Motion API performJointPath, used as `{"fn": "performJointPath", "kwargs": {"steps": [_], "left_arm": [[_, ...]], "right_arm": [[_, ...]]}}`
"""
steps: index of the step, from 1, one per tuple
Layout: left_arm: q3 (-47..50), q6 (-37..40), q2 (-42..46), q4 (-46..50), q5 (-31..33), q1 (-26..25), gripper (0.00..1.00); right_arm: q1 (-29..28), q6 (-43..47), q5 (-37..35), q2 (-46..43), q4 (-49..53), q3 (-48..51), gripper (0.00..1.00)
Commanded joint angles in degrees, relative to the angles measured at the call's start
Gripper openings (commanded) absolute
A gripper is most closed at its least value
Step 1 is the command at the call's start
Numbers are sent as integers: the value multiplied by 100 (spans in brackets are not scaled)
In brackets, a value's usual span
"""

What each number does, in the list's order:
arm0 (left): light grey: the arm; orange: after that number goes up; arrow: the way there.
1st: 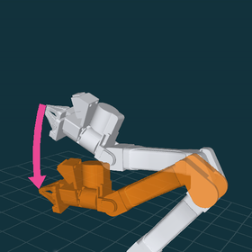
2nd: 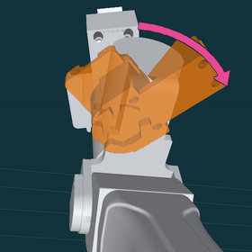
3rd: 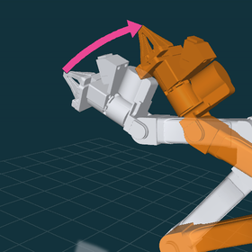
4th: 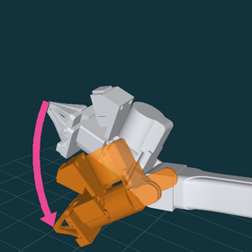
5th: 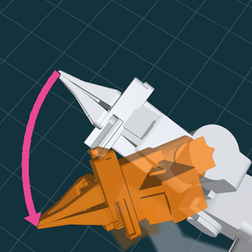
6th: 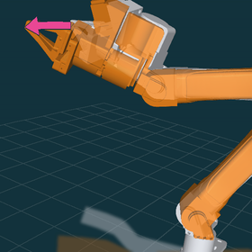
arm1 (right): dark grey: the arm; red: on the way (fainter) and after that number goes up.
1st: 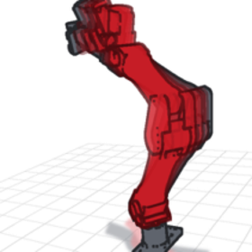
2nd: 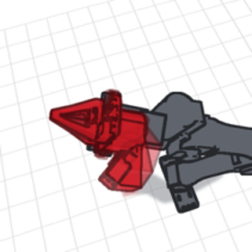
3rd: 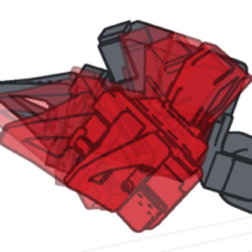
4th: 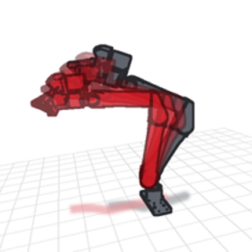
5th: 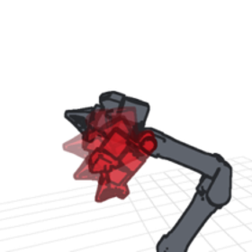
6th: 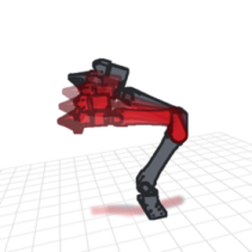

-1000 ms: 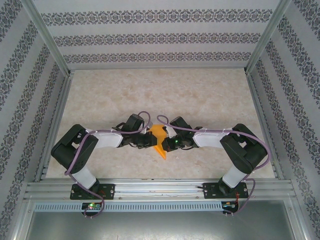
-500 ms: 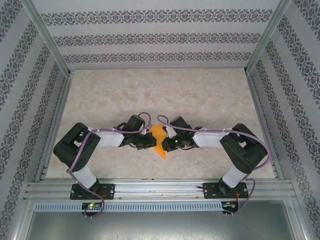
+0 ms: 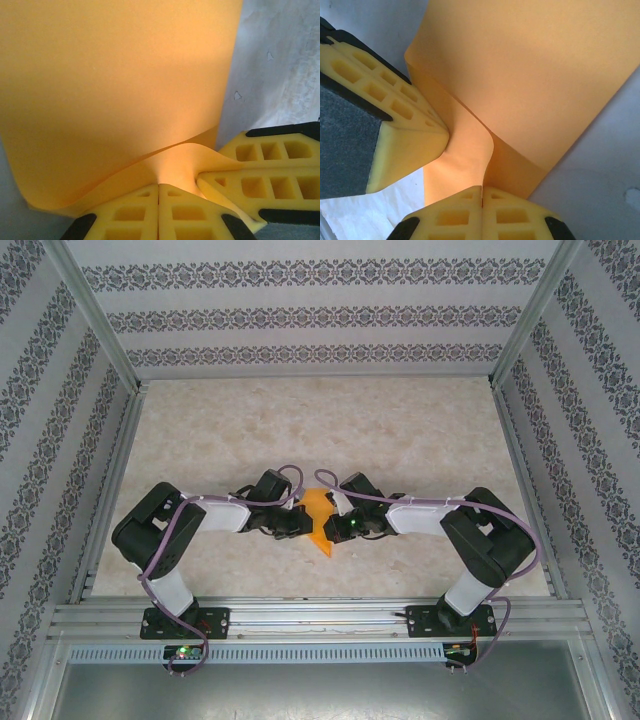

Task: Fold a paper plane with a square sheet of paper (fold left side to right side)

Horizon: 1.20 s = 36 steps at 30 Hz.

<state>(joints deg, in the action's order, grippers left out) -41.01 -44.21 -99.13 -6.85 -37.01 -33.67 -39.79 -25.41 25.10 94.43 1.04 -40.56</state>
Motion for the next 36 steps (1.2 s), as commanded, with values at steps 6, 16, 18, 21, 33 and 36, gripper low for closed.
{"fn": "performJointPath", "kwargs": {"steps": [6,16,18,21,33,36], "left_arm": [[-2,72,-300,547,533,-61,6],[21,27,-308,545,531,-61,6],[7,29,-297,539,537,-61,6],[3,23,-307,537,547,-65,6],[-18,20,-359,525,532,-61,6],[-29,22,-353,543,528,-61,6]], "right_arm": [[268,-252,82,-502,299,-128,17],[626,-488,236,-1582,1040,188,28],[589,-783,563,-1694,916,356,17],[467,-1334,1046,-1647,433,642,6],[33,-1975,1261,-817,-403,602,0],[7,-1968,1259,-679,-394,550,0]]}}
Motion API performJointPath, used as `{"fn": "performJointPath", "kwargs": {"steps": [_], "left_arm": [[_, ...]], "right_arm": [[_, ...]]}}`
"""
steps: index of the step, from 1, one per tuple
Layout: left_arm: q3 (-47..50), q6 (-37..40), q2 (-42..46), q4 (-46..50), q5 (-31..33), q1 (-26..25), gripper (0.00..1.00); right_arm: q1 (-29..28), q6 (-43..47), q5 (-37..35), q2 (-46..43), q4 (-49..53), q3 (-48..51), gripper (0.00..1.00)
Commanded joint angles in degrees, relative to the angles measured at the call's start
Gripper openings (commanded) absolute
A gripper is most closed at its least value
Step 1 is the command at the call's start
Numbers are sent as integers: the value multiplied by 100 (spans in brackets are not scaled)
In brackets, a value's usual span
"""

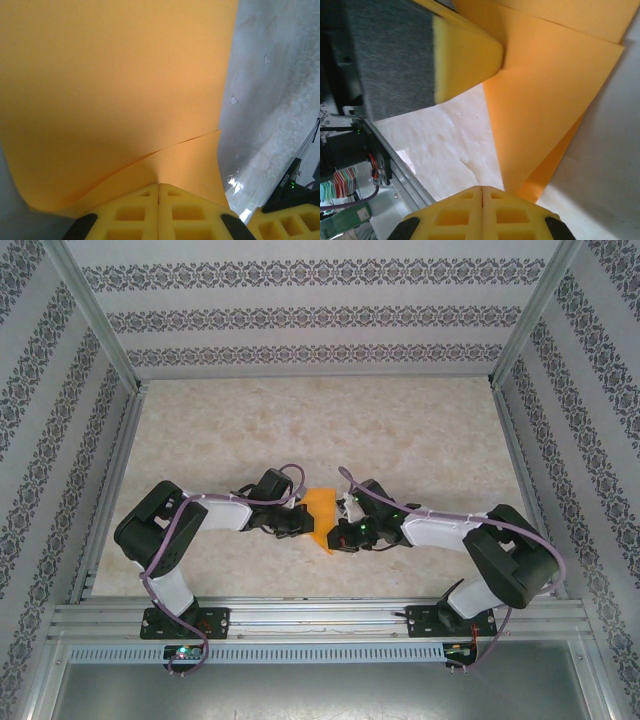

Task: Fold a paper plane with a square sheet of paper (fold left side to right side)

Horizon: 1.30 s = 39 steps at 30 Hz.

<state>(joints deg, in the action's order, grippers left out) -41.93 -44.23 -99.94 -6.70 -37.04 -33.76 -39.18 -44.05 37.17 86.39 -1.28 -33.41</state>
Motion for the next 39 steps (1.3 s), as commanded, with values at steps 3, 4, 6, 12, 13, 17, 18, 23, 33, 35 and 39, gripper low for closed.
{"fn": "performJointPath", "kwargs": {"steps": [3,4,6,12,13,17,18,23,33,35,39], "left_arm": [[56,25,-276,524,531,-52,6],[54,28,-275,525,531,-52,6],[53,27,-275,521,531,-52,6],[32,38,-280,557,531,-52,6],[29,37,-280,568,529,-52,6],[12,48,-280,585,526,-52,6],[10,53,-280,593,531,-52,6],[4,68,-277,623,531,-52,6],[-6,72,-287,656,546,-52,6],[-8,80,-289,660,544,-52,6],[-1,77,-289,656,555,-52,6]], "right_arm": [[-88,-120,36,240,-153,-153,0],[-98,-128,28,267,-158,-141,0],[-108,-143,10,320,-162,-99,0],[-134,-165,-19,426,-153,-34,0],[-134,-162,-17,438,-153,-26,0],[-150,-179,-34,480,-153,0,0],[-154,-183,-34,484,-153,0,0],[-169,-198,-32,535,-128,-1,0],[-170,-108,-225,445,114,-25,0],[-175,-91,-223,449,136,-28,0],[-172,-54,-253,475,228,-19,0]]}}
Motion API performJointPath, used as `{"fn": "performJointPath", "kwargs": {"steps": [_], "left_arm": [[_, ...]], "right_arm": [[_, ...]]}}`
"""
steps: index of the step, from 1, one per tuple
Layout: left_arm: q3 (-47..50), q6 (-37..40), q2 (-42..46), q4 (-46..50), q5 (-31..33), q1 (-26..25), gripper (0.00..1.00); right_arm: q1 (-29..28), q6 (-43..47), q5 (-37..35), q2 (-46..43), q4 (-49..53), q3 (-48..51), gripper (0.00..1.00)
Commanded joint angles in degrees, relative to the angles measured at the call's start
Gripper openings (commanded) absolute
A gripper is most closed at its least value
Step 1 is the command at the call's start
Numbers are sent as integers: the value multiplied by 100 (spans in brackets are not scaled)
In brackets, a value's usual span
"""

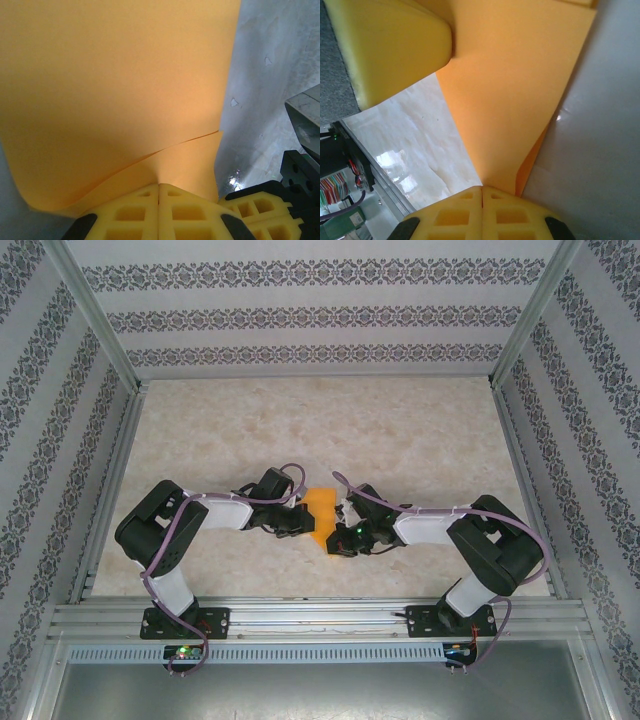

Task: Fold a paper plane with a square sheet of paper (fold left side to right side)

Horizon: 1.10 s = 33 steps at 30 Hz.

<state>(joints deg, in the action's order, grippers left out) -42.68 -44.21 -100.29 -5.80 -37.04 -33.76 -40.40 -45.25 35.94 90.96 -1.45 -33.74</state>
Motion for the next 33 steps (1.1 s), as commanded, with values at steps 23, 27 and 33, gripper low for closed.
{"fn": "performJointPath", "kwargs": {"steps": [23,27,33], "left_arm": [[15,93,-237,685,627,-43,6],[22,79,-217,672,606,-43,6],[31,61,-200,655,594,-43,6]], "right_arm": [[-161,265,-63,-315,1149,116,0],[-168,290,-5,-718,1244,21,0],[-58,238,119,-1074,950,-54,0]]}}
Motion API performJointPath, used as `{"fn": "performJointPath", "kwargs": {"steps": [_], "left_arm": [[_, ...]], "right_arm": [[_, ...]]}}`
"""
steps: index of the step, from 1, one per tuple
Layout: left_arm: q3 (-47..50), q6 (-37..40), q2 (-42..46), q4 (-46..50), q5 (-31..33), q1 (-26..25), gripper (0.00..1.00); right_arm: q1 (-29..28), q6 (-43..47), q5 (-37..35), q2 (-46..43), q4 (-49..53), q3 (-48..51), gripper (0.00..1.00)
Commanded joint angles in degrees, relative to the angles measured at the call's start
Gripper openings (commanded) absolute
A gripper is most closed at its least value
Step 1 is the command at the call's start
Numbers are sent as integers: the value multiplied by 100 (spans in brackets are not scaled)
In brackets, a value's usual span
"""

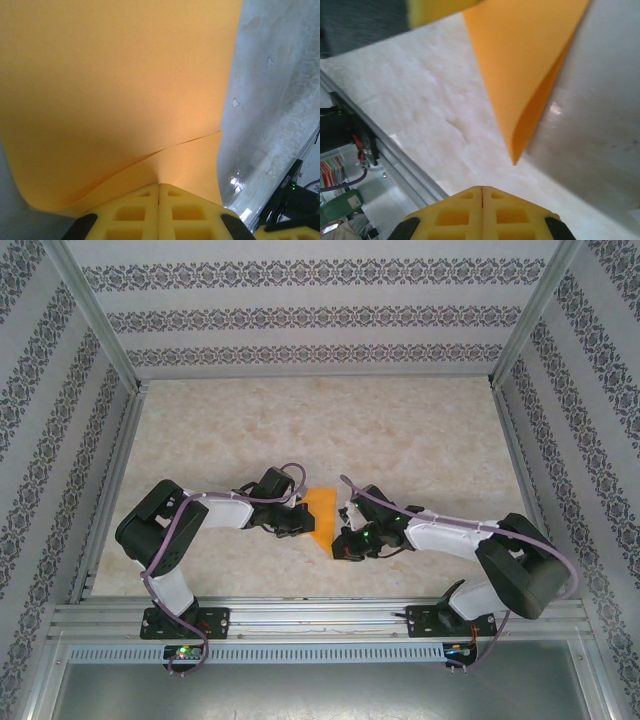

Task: Fold a paper plane with a square sheet of paper (fold left side to right side)

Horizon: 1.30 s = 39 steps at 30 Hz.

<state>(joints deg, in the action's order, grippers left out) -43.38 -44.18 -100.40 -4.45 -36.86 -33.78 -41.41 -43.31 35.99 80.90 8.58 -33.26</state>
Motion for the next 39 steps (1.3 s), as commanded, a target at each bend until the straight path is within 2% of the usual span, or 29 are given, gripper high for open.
{"fn": "performJointPath", "kwargs": {"steps": [1,14,21,30,34,39], "left_arm": [[95,63,-186,514,583,-41,6],[76,25,-226,466,527,-41,6],[66,-15,-140,468,513,-42,6],[65,-39,603,321,574,-41,16],[281,0,1088,313,691,-41,15],[768,-177,1370,-227,415,-88,9]], "right_arm": [[53,17,90,-33,-155,-123,0],[10,-59,-502,927,-339,-541,0],[-20,42,-787,1203,120,-656,0],[-150,76,-1234,1373,658,-672,0],[-209,53,-1472,1419,850,-691,0],[-276,55,-1710,1432,1025,-760,0]]}}
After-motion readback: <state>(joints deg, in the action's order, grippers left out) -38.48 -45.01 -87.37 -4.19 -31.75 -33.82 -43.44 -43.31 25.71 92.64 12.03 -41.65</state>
